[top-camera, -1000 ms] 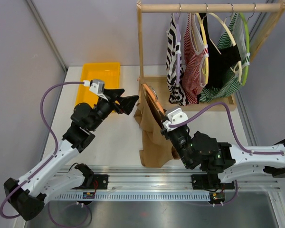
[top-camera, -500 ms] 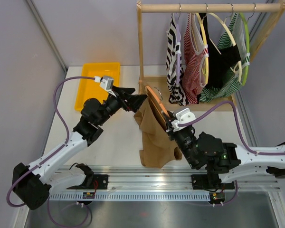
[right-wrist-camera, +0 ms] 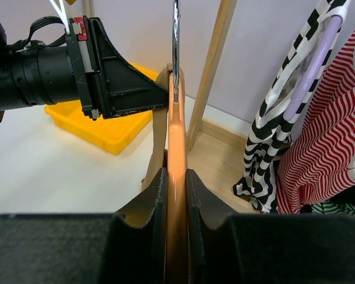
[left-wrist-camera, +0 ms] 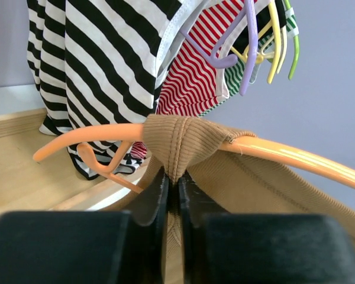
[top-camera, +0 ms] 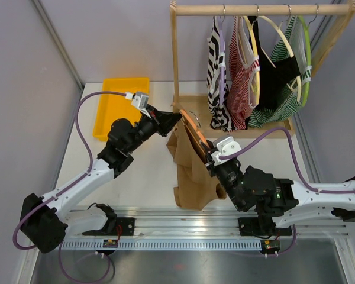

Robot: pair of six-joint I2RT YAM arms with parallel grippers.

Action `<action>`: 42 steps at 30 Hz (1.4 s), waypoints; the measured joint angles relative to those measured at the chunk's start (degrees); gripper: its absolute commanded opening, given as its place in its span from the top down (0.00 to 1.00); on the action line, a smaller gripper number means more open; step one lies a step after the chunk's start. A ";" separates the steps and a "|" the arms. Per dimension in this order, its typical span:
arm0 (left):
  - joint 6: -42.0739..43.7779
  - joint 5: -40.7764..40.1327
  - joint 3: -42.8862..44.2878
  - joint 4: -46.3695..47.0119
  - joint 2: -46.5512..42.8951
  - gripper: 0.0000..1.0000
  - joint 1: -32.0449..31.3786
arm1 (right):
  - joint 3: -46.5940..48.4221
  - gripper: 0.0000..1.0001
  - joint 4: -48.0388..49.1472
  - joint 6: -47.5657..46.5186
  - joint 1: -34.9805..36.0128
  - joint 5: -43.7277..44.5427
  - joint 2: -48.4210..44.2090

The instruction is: Remove the tank top from the hanger

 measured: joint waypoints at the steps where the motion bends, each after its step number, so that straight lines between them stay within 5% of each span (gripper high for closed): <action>1: -0.04 -0.02 0.15 -0.02 0.00 1.00 0.00 | 0.00 1.00 -0.07 0.13 0.00 0.00 0.00; 19: -0.13 -8.94 5.16 -13.38 -0.02 1.00 4.74 | 0.00 1.00 -8.98 6.62 0.00 -0.44 -1.07; 32: -3.69 -6.56 8.98 -15.45 14.47 1.00 8.44 | -0.46 1.00 -10.82 7.85 0.00 -1.62 -2.82; 42: -3.96 -4.87 6.73 -14.34 17.27 1.00 8.72 | -1.18 1.00 -8.57 6.80 0.00 -1.75 -3.87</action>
